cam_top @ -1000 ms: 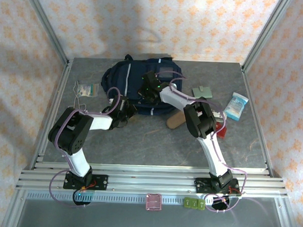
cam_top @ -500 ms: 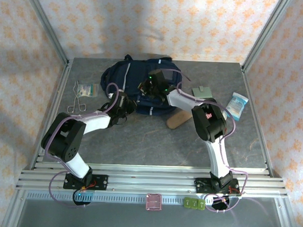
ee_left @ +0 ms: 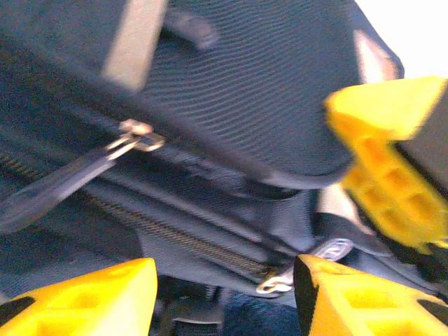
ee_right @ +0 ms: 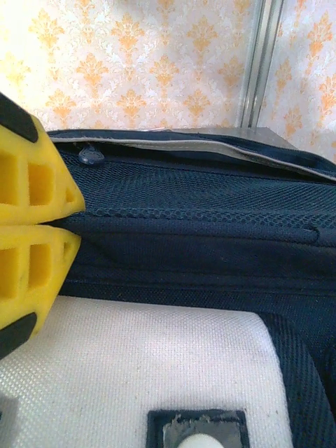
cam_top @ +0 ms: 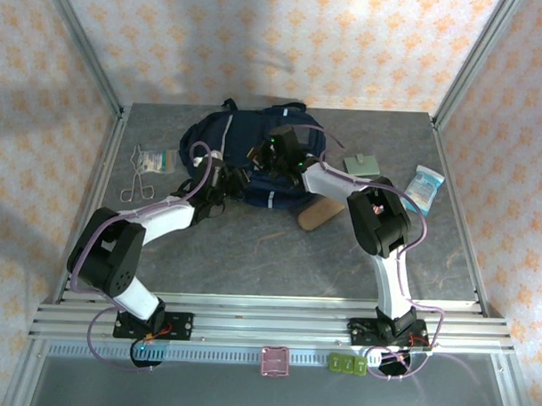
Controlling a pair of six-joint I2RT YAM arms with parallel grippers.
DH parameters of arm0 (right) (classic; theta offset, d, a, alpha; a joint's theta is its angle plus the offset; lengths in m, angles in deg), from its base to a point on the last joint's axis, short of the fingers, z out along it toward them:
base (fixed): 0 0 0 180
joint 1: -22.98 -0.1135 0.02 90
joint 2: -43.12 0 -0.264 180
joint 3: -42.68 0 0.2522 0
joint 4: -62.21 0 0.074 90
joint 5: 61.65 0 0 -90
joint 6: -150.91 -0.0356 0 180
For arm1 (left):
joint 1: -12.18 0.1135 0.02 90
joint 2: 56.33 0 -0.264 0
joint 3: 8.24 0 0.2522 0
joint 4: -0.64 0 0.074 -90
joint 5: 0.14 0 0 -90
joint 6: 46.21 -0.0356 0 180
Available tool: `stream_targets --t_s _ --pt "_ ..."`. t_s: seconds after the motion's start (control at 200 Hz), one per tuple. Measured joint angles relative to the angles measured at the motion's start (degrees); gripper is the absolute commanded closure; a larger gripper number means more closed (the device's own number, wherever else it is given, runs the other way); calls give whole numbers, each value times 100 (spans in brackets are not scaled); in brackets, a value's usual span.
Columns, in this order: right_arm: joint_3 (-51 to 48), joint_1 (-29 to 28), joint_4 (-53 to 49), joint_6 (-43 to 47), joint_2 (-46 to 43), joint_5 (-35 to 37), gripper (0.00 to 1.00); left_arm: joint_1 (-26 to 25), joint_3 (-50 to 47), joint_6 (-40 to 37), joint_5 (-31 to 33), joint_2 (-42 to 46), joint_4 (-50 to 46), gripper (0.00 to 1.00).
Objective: Pack the student bag
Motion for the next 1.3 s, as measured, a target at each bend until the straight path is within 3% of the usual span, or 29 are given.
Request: stream_targets --t_s 0.215,0.526,0.591,0.691,1.096,1.176,1.236,1.296 --pt "0 0 46 -22 -2 -17 100 208 -61 -146 -608 197 780 36" --pt "0 52 85 -81 -2 -66 100 409 46 -269 -1602 -271 1451 37" --pt "0 76 85 -81 -2 -83 100 448 57 -262 -1808 -389 1637 40" --pt "0 92 87 -83 -2 -83 100 472 70 -251 -2118 -531 1886 54" --pt "0 63 205 -85 -2 -90 100 348 -114 -114 -2933 -597 2094 61" --pt "0 59 216 -85 -2 -94 100 315 -232 -133 -2938 -579 1989 71" --pt "0 59 229 -85 -2 -98 100 291 -356 -188 -2861 -494 1818 71" --pt "0 59 251 -85 -2 -98 100 280 -522 -223 -2586 -278 1563 57"
